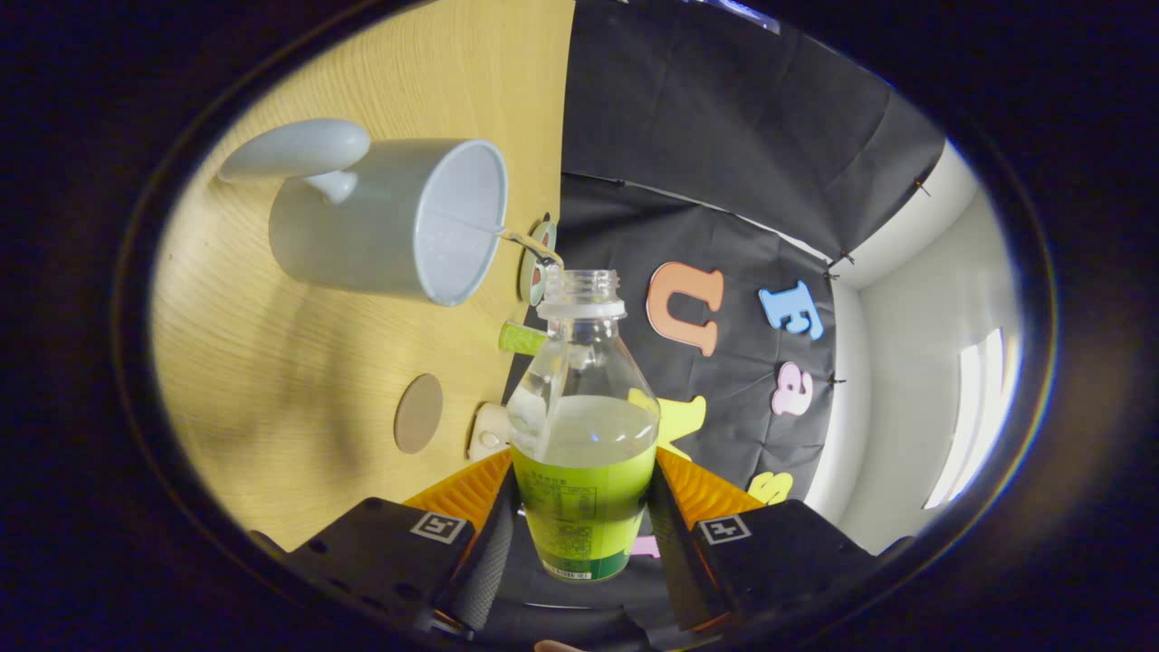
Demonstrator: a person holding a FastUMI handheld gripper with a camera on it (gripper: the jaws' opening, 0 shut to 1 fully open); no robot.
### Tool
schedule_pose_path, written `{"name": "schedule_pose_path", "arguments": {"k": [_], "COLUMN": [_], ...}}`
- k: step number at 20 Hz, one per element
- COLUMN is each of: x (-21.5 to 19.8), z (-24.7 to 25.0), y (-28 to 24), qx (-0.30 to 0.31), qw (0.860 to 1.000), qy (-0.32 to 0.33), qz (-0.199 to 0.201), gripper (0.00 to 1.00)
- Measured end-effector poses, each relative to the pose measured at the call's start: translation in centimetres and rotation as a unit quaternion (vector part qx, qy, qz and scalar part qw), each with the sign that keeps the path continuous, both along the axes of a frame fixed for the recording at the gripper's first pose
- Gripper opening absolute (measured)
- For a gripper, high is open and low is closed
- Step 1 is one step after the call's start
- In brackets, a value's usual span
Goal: Take the bottle from table, then pour the juice into the cup, finally place the bottle on the coaster
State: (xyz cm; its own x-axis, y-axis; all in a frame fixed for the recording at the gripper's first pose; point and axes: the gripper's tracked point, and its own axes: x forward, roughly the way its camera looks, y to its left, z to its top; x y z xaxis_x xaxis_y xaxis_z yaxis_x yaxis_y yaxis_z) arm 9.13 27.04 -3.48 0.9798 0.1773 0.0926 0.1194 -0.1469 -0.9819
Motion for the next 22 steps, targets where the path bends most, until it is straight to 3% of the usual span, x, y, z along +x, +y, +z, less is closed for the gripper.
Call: {"name": "schedule_pose_path", "arguments": {"k": [22], "x": [-0.04], "z": [0.62], "y": [0.31], "qx": [-0.036], "qw": [0.999], "qy": [-0.017], "qz": [0.005], "gripper": [0.78]}}
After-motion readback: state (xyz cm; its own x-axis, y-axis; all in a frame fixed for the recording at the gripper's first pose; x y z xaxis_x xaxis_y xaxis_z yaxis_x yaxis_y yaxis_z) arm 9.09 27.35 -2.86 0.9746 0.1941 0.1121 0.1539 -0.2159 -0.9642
